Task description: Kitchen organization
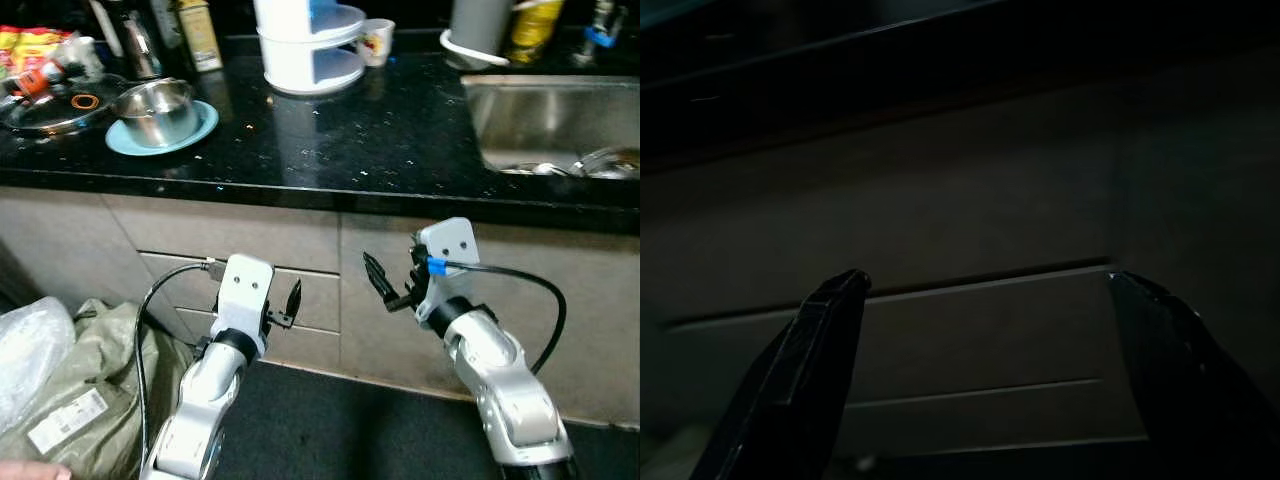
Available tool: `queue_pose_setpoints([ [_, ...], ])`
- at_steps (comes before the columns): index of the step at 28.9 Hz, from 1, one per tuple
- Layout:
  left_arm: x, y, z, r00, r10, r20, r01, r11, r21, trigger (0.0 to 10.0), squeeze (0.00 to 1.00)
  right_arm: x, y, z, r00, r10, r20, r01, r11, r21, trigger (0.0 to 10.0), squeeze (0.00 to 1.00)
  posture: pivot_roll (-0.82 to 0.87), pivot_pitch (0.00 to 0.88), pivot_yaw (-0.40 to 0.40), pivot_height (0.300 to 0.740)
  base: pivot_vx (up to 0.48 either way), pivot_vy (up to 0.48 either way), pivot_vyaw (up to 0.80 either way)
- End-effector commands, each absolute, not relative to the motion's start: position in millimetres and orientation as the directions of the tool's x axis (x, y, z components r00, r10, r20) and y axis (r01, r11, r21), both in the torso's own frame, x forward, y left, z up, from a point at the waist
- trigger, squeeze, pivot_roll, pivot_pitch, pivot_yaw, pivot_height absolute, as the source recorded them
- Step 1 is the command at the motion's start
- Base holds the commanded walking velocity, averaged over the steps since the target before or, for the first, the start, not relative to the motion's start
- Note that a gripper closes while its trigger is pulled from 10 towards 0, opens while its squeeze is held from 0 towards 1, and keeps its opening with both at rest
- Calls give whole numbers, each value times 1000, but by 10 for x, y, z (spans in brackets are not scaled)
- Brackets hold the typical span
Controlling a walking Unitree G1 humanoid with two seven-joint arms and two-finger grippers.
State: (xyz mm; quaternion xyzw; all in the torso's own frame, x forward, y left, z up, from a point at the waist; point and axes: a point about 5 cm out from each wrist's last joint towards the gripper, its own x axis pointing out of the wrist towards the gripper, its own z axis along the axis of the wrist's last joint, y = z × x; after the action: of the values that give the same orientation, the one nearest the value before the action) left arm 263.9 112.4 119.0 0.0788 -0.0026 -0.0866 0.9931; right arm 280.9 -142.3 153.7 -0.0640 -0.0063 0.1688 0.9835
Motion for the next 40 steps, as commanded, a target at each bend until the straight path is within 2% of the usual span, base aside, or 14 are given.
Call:
queue_pose_setpoints([
  [1,2616,1202,1156,992,-128,-24,130,975,180,10000,0,2798,-1371,1566,938,347,10,-342,930,-136,10000,0,-18,0,29,736,0,0,800],
  [4,2611,1269,1162,998,-61,-4,60,976,211,10000,0,2812,-1362,1570,940,342,18,-336,931,-140,10000,0,-7,0,27,736,0,0,800],
  [9,2614,1298,1155,999,-37,-1,36,977,211,10000,0,2821,-1354,1570,939,343,21,-336,931,-140,10000,0,-3,0,25,736,0,0,800],
  [26,2639,1231,1173,998,-51,28,44,974,222,10000,0,2843,-1345,1576,933,359,32,-350,925,-148,10000,0,-5,0,20,736,0,0,800],
  [33,2647,1242,1220,997,-60,55,48,979,198,10000,0,2927,-1326,1727,923,374,89,-364,925,-112,10000,0,8,0,13,736,0,0,0],
  [40,2656,1264,1256,996,-55,77,41,983,177,10000,0,2991,-1145,1929,880,449,152,-435,893,-119,10000,0,15,0,9,736,316,0,0],
])
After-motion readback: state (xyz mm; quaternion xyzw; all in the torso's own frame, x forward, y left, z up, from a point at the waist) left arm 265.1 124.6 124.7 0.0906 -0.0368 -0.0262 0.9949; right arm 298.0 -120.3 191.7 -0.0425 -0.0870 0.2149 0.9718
